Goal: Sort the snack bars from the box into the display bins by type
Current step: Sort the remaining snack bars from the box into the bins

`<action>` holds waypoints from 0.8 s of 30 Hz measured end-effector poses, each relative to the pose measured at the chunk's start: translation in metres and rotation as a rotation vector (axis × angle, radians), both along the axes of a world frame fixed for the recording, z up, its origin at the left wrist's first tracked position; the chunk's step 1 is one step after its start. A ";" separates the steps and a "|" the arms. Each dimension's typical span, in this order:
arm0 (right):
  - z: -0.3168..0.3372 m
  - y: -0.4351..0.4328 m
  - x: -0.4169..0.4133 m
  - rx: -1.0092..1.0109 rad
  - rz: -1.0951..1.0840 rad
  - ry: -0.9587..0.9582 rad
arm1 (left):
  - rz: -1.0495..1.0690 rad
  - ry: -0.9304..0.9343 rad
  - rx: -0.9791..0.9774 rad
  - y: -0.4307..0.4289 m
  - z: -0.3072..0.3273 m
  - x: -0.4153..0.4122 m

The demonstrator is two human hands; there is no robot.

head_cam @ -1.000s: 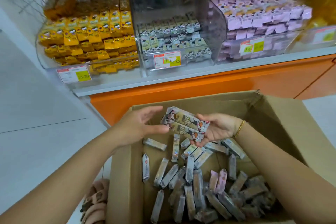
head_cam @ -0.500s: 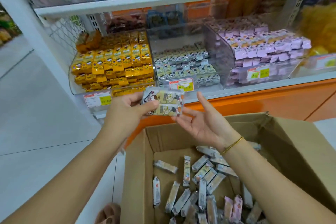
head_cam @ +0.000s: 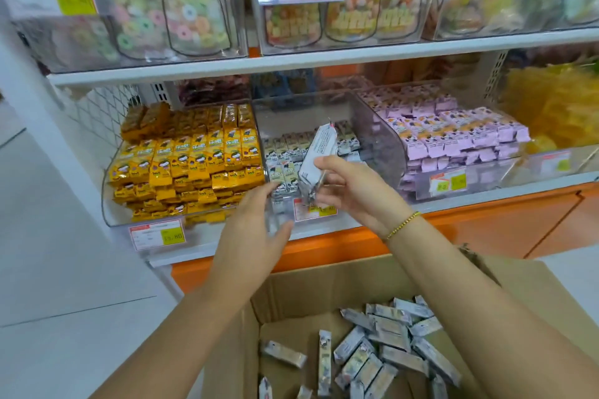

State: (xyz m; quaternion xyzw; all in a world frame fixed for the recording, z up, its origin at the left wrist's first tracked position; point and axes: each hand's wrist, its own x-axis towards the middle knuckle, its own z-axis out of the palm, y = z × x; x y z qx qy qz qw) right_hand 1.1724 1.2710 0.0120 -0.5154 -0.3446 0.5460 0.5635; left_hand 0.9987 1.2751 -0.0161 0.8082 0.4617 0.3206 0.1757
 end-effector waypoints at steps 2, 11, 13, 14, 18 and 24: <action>0.008 0.031 0.027 -0.029 -0.081 -0.395 | 0.048 0.167 -0.019 0.011 -0.008 -0.003; 0.013 0.102 0.037 -0.522 0.422 -1.405 | 0.042 0.323 -0.050 0.030 -0.017 0.004; 0.002 0.110 0.034 -0.499 0.399 -1.348 | 0.026 0.333 -0.046 0.028 -0.020 0.001; -0.003 0.112 0.032 -0.481 0.361 -1.298 | 0.018 0.338 -0.048 0.026 -0.021 0.000; -0.015 0.110 0.039 -0.313 0.226 -1.145 | -0.021 0.314 -0.059 0.022 -0.023 -0.002; -0.013 0.022 0.056 0.124 0.062 -1.158 | 0.022 0.235 -0.127 -0.002 -0.041 -0.016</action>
